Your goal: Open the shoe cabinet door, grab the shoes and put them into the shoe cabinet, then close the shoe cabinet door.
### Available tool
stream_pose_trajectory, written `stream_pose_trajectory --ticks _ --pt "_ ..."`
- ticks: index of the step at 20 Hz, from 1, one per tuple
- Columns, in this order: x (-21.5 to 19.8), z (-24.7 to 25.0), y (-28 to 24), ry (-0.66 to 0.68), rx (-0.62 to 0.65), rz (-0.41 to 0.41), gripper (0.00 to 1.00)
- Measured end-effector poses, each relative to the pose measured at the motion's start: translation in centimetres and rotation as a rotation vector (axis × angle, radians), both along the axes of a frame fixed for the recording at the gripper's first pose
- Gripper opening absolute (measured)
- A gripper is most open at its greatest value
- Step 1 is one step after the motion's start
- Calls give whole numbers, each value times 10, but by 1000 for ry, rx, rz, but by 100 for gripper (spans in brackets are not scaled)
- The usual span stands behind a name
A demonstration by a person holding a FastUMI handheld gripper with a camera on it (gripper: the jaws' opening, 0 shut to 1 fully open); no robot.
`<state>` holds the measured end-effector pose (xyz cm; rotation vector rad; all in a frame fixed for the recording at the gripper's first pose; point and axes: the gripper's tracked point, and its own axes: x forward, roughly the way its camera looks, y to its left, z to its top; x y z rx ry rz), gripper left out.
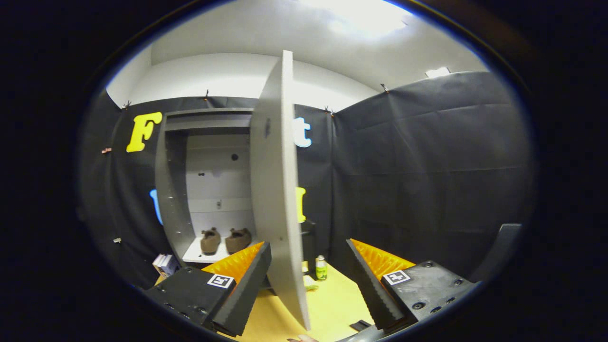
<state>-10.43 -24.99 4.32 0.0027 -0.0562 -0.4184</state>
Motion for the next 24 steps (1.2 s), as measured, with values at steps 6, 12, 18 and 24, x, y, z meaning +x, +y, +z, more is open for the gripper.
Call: stream_pose_trajectory --ticks 6,12,18,24 --pt "16 -8 -36 45 45 44 98" --pt "50 -26 -35 99 81 155 98" --pt "48 -22 0 72 25 211 98" --pt "53 -27 64 60 48 302 98"
